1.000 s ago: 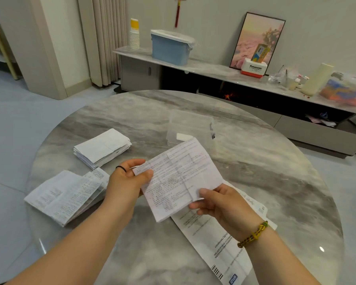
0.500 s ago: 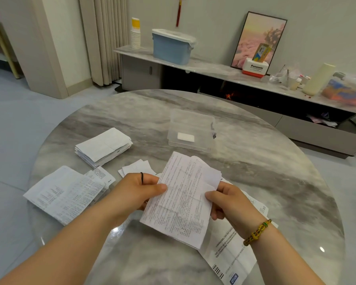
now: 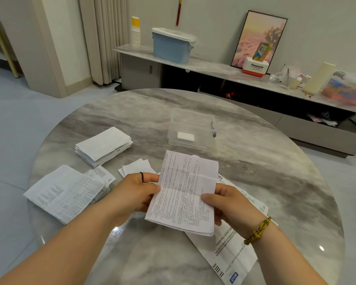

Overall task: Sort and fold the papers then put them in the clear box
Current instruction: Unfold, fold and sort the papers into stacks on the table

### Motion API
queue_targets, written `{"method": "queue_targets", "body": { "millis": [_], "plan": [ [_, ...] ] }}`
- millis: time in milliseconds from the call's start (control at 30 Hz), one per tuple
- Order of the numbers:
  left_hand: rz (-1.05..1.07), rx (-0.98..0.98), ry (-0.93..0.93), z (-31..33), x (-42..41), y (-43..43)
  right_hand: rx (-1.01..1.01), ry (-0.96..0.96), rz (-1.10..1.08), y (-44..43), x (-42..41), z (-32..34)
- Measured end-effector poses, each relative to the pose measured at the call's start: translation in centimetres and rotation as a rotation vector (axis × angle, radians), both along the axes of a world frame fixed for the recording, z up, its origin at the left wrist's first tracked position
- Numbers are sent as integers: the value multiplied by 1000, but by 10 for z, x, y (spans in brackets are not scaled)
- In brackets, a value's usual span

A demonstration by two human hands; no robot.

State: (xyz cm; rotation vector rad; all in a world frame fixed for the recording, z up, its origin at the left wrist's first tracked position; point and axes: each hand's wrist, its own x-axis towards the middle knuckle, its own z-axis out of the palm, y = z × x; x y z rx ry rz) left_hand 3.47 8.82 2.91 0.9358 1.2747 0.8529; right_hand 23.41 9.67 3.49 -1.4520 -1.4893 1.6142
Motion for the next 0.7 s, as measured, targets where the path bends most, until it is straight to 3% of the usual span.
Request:
{"method": "queue_targets", "body": {
  "millis": [200, 400, 700],
  "plan": [
    [7, -63, -201, 3, 0, 1, -16, 170, -87, 4, -1, -3],
    [27, -34, -236, 7, 0, 0, 21, 184, -162, 6, 0, -3],
    [101, 124, -32, 0, 5, -2, 5, 191, -263, 4, -6, -3]
  ]
}}
